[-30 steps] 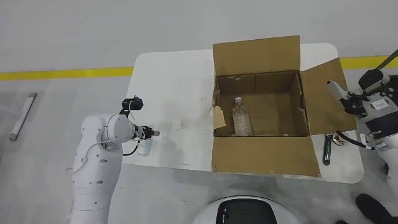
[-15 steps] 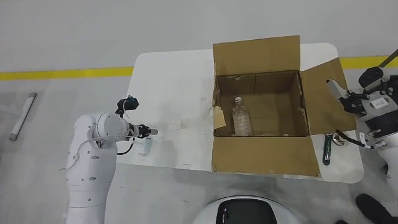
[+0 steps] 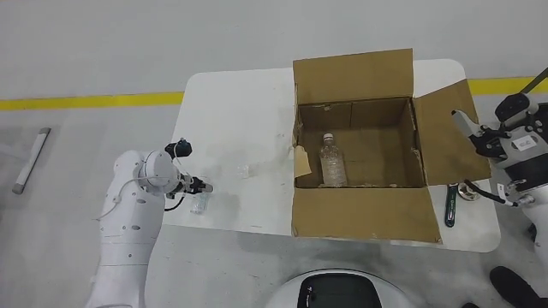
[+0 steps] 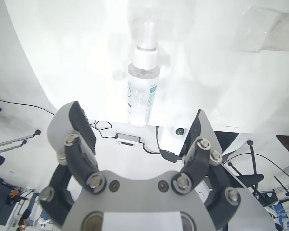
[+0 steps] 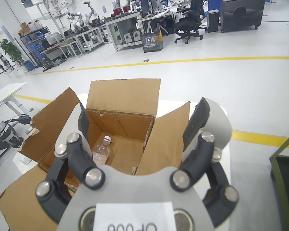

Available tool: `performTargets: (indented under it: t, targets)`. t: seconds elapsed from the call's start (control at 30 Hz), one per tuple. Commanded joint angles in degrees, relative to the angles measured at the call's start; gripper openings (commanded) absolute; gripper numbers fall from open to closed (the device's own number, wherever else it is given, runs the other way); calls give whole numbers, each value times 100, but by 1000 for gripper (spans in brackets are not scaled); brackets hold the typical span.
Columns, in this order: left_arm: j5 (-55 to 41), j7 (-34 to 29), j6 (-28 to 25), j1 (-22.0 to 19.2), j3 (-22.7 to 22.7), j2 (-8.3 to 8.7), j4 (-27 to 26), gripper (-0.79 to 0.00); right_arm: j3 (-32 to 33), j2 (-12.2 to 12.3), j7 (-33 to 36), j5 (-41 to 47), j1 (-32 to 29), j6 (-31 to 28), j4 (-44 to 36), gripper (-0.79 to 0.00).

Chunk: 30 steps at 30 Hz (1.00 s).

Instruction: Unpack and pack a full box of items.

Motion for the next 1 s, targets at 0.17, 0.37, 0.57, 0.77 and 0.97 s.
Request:
performTargets:
  t: [0.17, 0.37, 0.57, 0.77, 0.97]
  targets:
    - [-91, 204, -13, -65, 162, -22, 242, 0, -31, 0, 9, -12, 12, 18, -7, 0]
    - [88, 362, -12, -19, 376, -36, 255, 0, -52, 0, 10, -24, 32, 33, -2, 0]
    - [210, 526, 84, -6, 552, -61, 341, -188, -46, 2, 17, -36, 52, 46, 1, 0]
    - [209, 668, 83, -38, 639, -78, 496, -332, -39, 2, 18, -38, 49, 57, 1, 0]
    - [151, 703, 89, -104, 685, -91, 617, -308, -13, 3, 5, -33, 38, 53, 2, 0]
